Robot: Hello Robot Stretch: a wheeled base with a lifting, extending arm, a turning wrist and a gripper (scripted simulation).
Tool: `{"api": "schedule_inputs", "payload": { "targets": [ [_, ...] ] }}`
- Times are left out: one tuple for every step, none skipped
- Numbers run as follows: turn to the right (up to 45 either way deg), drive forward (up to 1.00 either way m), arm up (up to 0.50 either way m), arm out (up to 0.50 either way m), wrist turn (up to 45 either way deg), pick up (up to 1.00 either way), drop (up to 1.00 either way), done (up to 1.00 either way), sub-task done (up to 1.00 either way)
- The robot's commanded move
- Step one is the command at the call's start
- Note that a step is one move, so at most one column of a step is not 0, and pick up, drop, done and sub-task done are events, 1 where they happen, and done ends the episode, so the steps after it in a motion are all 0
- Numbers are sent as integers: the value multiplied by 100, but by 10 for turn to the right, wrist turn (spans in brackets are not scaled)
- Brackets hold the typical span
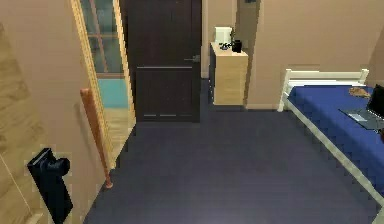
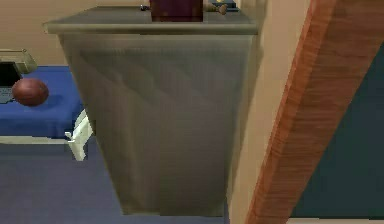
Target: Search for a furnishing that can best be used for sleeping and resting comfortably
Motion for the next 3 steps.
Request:
{"api": "schedule_inputs", "payload": {
  "targets": [
    [210,0,0,0,0,0,0,0,0],
    [0,80,0,0,0,0,0,0,0],
    [450,0,0,0,0,0,0,0,0]
  ]
}}
